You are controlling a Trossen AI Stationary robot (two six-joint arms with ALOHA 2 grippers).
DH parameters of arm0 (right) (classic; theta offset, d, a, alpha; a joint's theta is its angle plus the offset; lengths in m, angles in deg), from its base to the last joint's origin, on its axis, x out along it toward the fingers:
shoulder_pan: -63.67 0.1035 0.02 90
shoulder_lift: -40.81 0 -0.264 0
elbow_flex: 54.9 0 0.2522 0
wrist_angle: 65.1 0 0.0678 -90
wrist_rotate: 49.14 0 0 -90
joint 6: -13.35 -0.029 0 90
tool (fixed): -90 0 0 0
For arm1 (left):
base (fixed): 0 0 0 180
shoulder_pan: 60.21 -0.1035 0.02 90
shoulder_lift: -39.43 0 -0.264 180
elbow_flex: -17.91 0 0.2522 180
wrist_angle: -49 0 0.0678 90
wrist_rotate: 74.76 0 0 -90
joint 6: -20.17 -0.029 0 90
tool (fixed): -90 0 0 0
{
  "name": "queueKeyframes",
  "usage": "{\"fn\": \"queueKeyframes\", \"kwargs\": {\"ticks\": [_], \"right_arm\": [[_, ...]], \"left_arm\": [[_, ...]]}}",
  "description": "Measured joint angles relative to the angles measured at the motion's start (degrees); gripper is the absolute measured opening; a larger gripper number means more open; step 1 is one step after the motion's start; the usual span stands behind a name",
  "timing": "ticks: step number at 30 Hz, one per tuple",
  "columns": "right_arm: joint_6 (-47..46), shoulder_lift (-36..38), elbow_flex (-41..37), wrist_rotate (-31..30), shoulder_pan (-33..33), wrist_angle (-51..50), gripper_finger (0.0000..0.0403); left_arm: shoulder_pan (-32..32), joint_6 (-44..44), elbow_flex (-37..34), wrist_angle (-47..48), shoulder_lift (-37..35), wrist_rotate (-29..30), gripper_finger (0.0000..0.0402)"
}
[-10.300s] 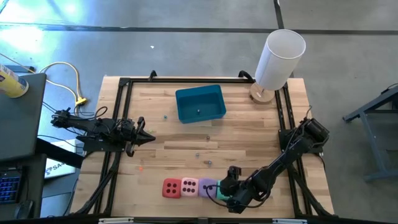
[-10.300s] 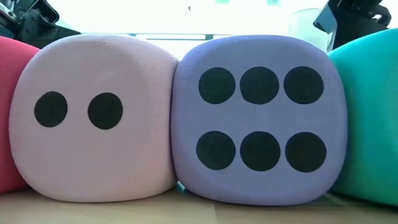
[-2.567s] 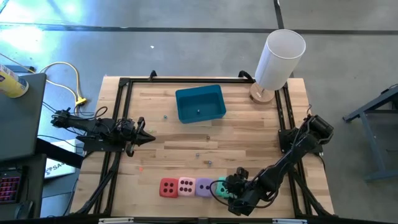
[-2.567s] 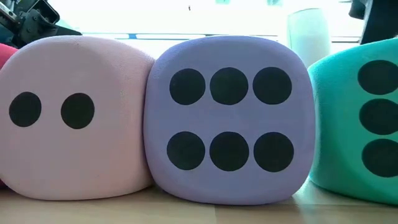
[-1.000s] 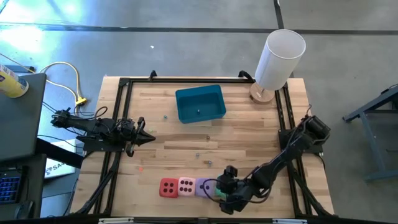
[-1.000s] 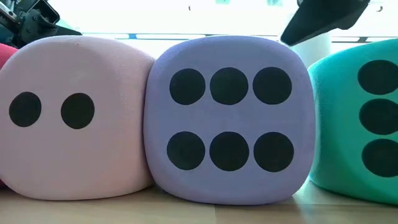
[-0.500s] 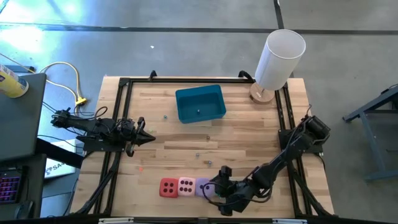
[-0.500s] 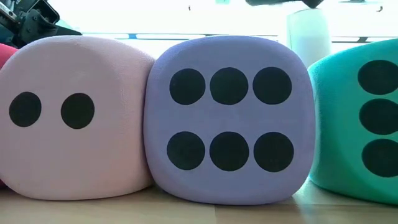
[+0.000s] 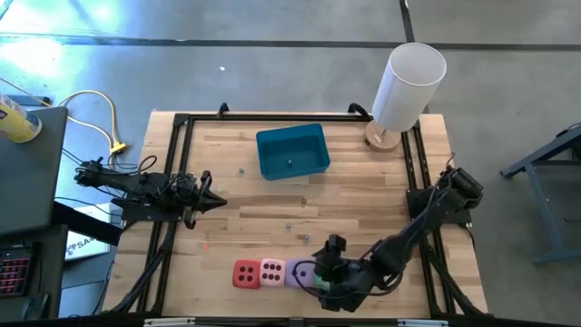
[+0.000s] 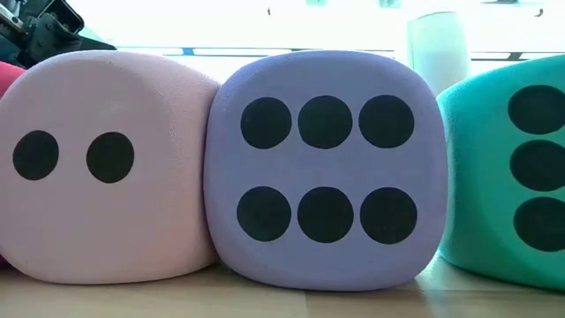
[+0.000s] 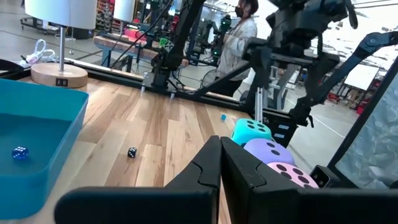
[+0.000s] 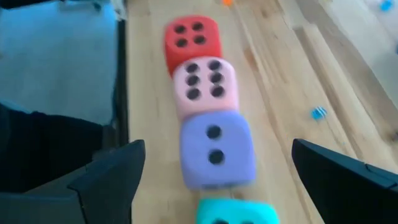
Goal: Pick & Place Dice
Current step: Put the large blue dice into the blue bin
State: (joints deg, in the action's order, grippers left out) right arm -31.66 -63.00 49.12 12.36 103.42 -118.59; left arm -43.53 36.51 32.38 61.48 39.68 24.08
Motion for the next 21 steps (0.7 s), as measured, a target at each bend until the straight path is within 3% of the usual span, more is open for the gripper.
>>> {"fn": "queueKeyframes", "kwargs": {"ticks": [9, 14, 21], "right_arm": [[-18.82, -2.35, 1.48, 8.9, -0.98, -22.41, 0.0396], [-16.33, -5.12, 1.47, 15.18, -1.57, -19.16, 0.0396], [-13.32, -5.38, 1.51, 15.19, -1.63, -14.5, 0.0396]], "left_arm": [[-0.01, 0.04, 0.0, 0.0, 0.0, 0.0, 0.0], [-0.01, 0.05, -0.01, -0.01, 0.0, 0.0, 0.0], [-0.02, 0.09, -0.02, -0.02, 0.0, 0.02, 0.0]]}}
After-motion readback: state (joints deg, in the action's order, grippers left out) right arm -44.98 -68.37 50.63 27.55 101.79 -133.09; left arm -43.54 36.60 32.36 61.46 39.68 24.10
